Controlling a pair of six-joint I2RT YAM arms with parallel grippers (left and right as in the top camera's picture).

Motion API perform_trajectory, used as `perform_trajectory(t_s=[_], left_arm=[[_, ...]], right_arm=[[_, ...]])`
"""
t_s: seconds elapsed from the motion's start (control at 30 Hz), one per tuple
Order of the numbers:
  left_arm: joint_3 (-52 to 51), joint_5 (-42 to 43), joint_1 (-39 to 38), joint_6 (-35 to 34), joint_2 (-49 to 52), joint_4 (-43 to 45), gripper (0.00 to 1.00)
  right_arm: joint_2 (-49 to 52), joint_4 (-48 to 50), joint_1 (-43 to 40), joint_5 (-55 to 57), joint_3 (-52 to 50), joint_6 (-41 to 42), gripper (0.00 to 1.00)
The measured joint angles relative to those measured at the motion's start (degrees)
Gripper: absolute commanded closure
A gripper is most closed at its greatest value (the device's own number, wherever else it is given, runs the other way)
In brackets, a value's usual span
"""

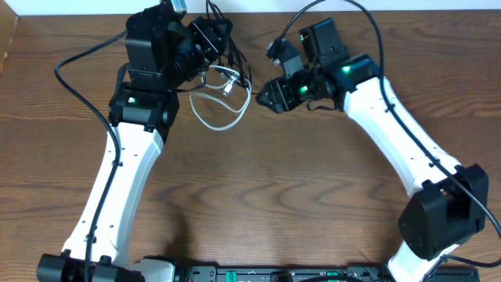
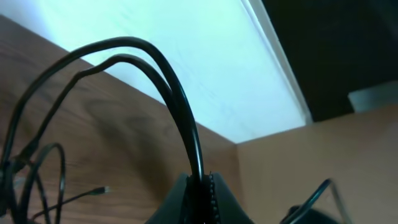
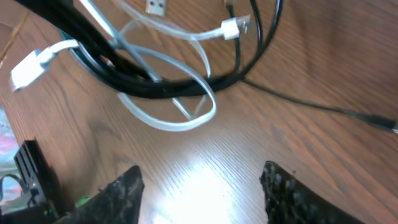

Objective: Untangle cables

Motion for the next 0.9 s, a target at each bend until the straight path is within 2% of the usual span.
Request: perform_trajectory(t_s=[0.3, 0.5, 0.9], left_arm=[[0.0, -3.5, 0.0, -9.1, 0.0, 1.3, 0.93], [0.0, -4.2, 0.0, -10.5, 0.0, 1.3, 0.93], [0.0, -4.2, 0.0, -13.9, 0.0, 1.3, 0.92]], right_arm=[[0.0, 16.1, 2.1, 2.3, -8.0, 8.8, 0.53], [0.0, 20.3, 3.9, 8.9, -11.7, 13.7, 0.56], [0.1, 29.5, 4.0, 14.3, -13.9, 15.5, 0.57]])
